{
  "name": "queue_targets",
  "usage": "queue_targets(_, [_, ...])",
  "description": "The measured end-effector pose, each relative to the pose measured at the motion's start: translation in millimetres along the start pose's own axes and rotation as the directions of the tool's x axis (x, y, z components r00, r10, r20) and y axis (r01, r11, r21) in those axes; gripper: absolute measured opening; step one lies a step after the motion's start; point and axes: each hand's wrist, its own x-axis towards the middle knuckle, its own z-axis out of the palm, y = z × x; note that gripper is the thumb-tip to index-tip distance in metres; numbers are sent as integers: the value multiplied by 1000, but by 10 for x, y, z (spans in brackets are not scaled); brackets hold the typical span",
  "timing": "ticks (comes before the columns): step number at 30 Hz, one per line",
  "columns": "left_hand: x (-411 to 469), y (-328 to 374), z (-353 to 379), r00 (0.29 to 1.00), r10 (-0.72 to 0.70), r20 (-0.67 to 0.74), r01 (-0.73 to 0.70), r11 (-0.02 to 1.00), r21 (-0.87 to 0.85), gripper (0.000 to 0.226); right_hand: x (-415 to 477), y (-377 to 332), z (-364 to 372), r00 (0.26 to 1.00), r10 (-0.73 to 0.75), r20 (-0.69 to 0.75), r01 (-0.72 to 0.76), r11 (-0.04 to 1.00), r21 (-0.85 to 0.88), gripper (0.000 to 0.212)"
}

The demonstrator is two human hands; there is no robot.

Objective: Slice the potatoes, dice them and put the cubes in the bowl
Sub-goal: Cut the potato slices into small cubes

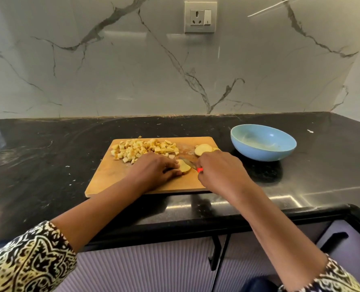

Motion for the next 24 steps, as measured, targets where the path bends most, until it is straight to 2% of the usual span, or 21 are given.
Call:
queue_targets(10, [-27, 2, 3, 999, 27, -31, -29, 998, -54, 35, -413, 176, -302, 991, -42, 123, 48, 998, -42, 32])
queue_targets(12, [-41, 7, -11, 999, 18, -38, -21, 997, -73, 35, -430, 220, -359, 993, -43, 106, 42, 999, 11, 36])
queue_targets(17, [-102, -31, -55, 997, 10, -79, -15, 998, -65, 33, -291, 138, -154, 999, 5, -48, -1, 996, 85, 39])
queue_targets(24, [-70, -43, -29, 999, -1, -39, 3, 999, 54, 37, -120, 59, 41, 999, 20, -29, -16, 992, 126, 37])
